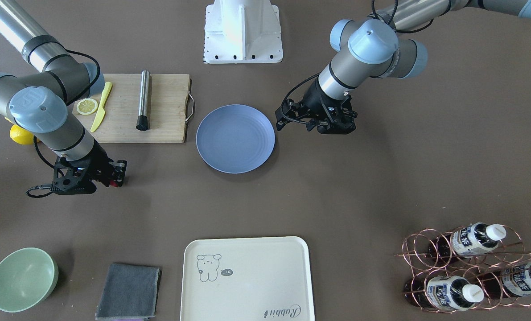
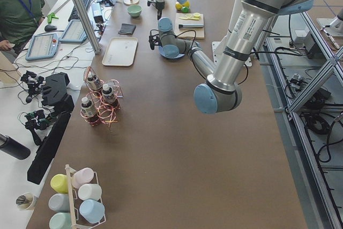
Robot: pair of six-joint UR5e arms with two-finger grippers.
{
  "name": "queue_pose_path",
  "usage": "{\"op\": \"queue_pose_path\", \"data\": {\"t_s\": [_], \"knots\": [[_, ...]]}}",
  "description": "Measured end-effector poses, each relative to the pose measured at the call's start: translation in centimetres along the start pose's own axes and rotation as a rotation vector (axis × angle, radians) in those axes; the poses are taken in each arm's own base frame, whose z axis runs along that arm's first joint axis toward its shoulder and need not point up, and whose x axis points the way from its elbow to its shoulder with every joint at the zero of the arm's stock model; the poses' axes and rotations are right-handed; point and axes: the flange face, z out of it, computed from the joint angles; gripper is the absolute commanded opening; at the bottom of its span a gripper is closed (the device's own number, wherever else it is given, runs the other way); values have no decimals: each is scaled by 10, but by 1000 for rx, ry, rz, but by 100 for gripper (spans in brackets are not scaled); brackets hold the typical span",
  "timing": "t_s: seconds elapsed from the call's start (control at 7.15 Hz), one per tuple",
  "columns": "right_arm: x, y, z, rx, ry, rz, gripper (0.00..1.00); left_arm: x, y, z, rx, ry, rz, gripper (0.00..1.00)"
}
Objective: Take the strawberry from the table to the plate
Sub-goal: 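Grasp the red strawberry with the right gripper and lift it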
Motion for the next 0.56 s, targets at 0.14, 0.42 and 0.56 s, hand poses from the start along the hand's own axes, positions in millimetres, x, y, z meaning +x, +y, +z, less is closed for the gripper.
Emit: {"op": "queue_pose_path", "data": {"t_s": [0.14,0.42,0.56], "knots": [[-14,-2,-17,7,-27,1,0,-8,-14,-13,-5,2,4,98],[-77,2,-51,-1,-65,28,0,-43,-54,-53,-5,-6,51,98],[-118,16,-58,-5,-81,32,0,-64,-78,-80,-2,-17,74,98]]}}
